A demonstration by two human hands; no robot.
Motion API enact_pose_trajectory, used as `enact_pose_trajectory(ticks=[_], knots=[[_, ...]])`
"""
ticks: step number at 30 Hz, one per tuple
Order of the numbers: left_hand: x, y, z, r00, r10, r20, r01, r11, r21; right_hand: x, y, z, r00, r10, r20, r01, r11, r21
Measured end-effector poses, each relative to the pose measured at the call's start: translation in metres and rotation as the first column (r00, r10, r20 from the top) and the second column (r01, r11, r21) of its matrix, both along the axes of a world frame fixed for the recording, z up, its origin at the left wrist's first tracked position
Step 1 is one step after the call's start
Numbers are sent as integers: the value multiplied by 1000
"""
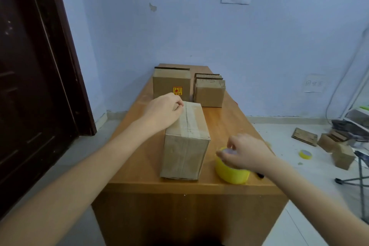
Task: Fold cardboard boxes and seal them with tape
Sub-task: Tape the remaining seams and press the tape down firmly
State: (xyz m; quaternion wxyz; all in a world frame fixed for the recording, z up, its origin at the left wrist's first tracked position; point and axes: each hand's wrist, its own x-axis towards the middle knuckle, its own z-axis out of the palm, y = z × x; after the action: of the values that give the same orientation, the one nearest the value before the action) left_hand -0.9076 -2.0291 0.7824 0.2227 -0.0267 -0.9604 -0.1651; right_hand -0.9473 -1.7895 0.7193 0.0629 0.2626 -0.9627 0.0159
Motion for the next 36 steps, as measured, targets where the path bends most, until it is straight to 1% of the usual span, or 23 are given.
enact_pose_trajectory(ticks=[2,4,7,10,12,13,15,17,18,20,23,25,28,31,34,36], knots=[[4,7,7,999,-35,-1,35,999,-19,3,7,-28,998,53,-42,-48,993,109],[8,16,12,997,-72,4,72,997,-40,4,9,-49,989,112,-95,-101,988,120],[14,30,18,990,-141,7,141,989,-52,5,12,-66,975,177,-136,-176,984,18],[16,37,18,983,-178,41,180,982,-57,10,12,-70,959,192,-211,-212,974,-77],[17,36,17,976,-204,74,207,978,-36,16,17,-70,923,200,-330,-260,954,-147],[17,36,17,969,-232,89,235,972,-20,19,20,-67,894,205,-399,-291,942,-167],[19,36,20,939,-310,147,310,951,24,26,25,-58,837,243,-490,-369,912,-179],[21,37,22,880,-387,274,366,922,126,33,29,-44,769,296,-566,-458,874,-165],[21,38,23,842,-433,321,391,901,191,37,31,-36,743,325,-585,-496,855,-155],[20,40,21,770,-530,355,451,846,286,44,34,-24,707,389,-591,-552,826,-116],[17,43,13,694,-633,342,523,770,366,49,37,-13,681,474,-558,-600,798,-55],[19,47,11,685,-669,289,547,734,402,51,37,-8,664,514,-543,-620,784,-16],[24,47,11,707,-683,181,568,702,430,54,35,-1,662,525,-535,-624,781,-6],[31,47,11,741,-664,103,575,706,414,54,33,4,668,500,-551,-626,778,-54],[34,45,9,780,-625,30,550,707,445,54,32,7,676,465,-571,-622,776,-105],[36,43,7,793,-609,10,535,704,466,55,31,11,684,442,-581,-623,768,-149]])
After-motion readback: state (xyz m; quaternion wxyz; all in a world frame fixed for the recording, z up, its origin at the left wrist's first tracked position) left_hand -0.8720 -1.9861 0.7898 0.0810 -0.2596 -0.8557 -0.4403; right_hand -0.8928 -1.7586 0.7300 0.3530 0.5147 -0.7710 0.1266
